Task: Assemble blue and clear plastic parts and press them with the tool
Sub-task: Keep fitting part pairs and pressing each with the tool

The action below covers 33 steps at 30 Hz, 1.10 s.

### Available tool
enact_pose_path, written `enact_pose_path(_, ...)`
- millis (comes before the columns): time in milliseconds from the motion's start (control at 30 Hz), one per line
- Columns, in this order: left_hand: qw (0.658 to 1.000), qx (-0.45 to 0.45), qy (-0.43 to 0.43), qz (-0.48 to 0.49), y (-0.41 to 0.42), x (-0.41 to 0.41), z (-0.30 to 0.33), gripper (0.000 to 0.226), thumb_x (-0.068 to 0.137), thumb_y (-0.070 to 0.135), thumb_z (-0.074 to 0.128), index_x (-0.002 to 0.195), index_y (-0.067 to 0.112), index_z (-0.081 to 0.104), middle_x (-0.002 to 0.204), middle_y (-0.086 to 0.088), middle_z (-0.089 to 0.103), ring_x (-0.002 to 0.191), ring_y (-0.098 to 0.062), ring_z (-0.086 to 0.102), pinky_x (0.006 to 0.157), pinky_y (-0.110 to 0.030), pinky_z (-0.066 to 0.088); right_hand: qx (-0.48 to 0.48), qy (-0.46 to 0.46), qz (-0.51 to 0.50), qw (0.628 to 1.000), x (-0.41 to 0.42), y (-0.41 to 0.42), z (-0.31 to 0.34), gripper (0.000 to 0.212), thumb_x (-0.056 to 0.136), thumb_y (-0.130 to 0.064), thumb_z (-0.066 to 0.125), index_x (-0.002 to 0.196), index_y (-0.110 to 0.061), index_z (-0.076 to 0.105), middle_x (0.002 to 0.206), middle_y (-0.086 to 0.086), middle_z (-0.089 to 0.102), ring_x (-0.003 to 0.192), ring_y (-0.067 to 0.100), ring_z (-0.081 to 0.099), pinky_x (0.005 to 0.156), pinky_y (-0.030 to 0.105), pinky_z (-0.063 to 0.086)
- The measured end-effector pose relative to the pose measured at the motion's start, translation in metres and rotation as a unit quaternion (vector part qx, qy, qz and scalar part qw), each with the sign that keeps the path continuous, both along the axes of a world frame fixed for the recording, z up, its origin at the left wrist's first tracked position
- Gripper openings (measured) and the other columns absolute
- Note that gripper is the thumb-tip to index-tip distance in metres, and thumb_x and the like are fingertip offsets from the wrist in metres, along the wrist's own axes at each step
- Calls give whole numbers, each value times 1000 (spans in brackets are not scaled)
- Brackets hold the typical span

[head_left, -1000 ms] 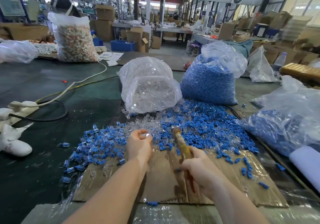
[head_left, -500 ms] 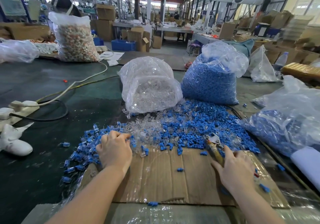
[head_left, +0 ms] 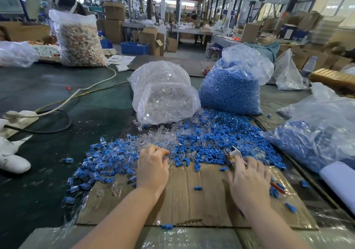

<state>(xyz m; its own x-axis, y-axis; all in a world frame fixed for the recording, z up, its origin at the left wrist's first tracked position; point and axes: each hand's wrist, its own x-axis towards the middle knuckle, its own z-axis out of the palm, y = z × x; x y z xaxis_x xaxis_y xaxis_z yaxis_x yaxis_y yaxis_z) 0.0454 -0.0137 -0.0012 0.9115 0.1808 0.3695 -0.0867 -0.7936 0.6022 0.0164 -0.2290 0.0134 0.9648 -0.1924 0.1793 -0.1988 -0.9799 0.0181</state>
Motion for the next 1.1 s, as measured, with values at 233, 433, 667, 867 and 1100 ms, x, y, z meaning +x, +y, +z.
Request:
enact_pose_path(233, 999, 38, 22, -5, 7, 18, 9, 25, 92, 19, 55, 116, 17, 61, 112, 1, 55, 106, -11, 40, 99, -25, 32, 71, -30, 137, 988, 14, 38, 0, 30, 93, -12, 39, 119, -24, 49, 122, -5, 49, 115, 16, 41, 99, 29, 32)
enact_pose_path(433, 979, 150, 135, -42, 10, 38, 15, 53, 96, 13, 44, 145, 24, 27, 150, -8, 26, 139, -25, 19, 114, -37, 16, 93, -3, 138, 986, 32, 55, -1, 25, 92, -7, 39, 110, -19, 51, 114, 0, 52, 107, 18, 45, 89, 28, 37)
enact_pose_path(667, 940, 250, 208, -101, 5, 50, 7, 54, 99, 34, 37, 147, 34, 13, 155, -5, 14, 142, -28, 11, 115, -47, 10, 103, 18, 135, 985, 42, 58, -2, 30, 91, -5, 40, 116, -17, 51, 118, 3, 51, 111, 21, 44, 94, 30, 38)
enact_pose_path(867, 959, 222, 149, -91, 11, 42, 0, 47, 96, 32, 46, 141, 31, 33, 145, 3, 34, 134, -21, 27, 110, -41, 23, 114, 34, 137, 983, 47, 63, -5, 42, 91, -5, 41, 131, -19, 42, 131, 4, 44, 120, 22, 40, 98, 31, 37)
enact_pose_path(1100, 970, 184, 128, -92, 11, 36, 3, 32, 93, 31, 52, 124, 33, 49, 129, 7, 46, 124, -16, 37, 105, -39, 27, 123, 132, 132, 975, 57, 66, -7, 69, 92, -5, 43, 149, -32, 13, 154, 5, 21, 139, 29, 21, 110, 43, 26)
